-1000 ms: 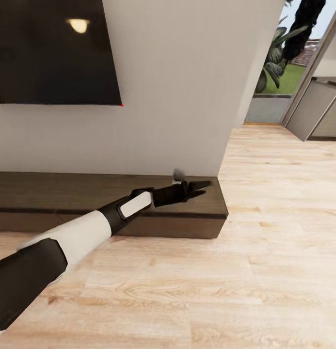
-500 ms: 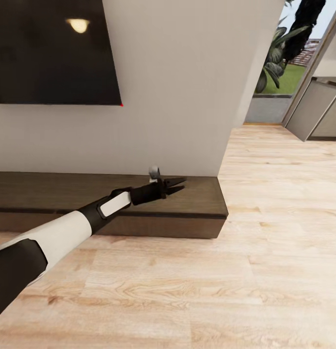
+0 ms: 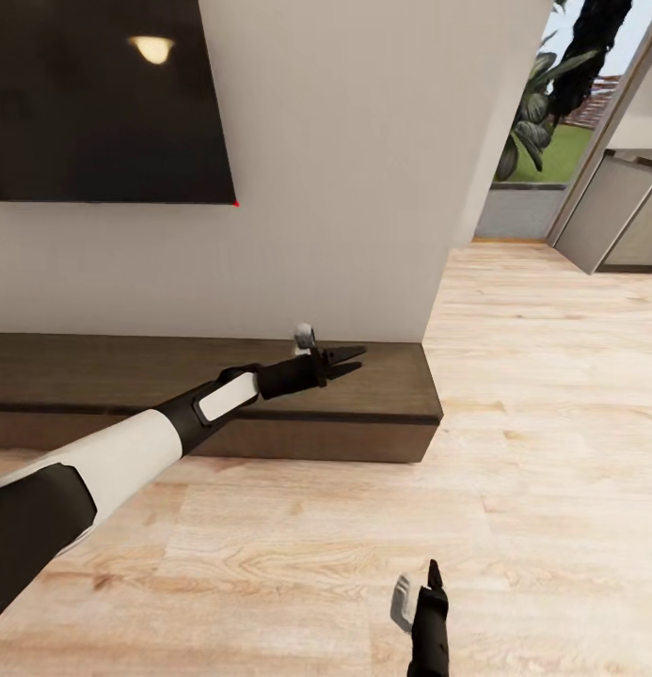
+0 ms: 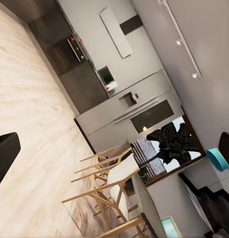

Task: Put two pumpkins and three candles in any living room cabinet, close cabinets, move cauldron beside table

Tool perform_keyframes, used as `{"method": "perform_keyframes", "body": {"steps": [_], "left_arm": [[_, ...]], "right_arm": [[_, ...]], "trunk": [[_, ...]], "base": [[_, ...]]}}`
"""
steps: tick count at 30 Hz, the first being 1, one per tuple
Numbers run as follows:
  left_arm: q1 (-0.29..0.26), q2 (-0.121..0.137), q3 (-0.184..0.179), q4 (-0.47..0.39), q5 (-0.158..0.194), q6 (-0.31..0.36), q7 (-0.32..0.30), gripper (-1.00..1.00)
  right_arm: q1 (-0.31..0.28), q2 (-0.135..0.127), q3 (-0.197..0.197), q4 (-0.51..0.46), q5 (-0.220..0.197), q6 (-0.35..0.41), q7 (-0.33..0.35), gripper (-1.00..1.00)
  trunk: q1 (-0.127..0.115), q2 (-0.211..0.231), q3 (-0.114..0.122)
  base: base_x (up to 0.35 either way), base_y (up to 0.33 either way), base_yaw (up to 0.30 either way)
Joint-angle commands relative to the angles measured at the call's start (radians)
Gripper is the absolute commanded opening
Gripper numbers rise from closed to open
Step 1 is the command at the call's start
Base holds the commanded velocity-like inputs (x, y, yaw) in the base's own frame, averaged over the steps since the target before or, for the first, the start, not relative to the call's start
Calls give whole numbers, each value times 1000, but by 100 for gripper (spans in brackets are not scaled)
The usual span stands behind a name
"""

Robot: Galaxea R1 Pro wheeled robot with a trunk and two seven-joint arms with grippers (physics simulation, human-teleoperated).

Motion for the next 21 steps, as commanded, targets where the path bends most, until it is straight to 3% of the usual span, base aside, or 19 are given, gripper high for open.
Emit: {"method": "perform_keyframes", "body": {"steps": [1,3,6,11,21], "left_arm": [[0,-2,0,-1,-1,0,0,100],[-1,-8,0,-1,-4,0,0,100],[-1,-30,0,-1,-5,0,16,100],[-1,-65,-3,-2,-14,0,56,100],[-1,-62,0,-7,-37,-3,52,100]], "right_arm": [[0,1,1,0,48,16,-4,100],[1,2,2,1,126,32,-8,100],[4,4,3,1,194,43,-22,100],[8,4,4,1,213,45,-87,100],[8,5,5,0,259,40,-92,100]], "trunk": [[0,0,0],[0,0,0],[0,0,0],[0,0,0],[0,0,0]], "base": [[0,0,0],[0,0,0],[0,0,0],[0,0,0],[0,0,0]]}}
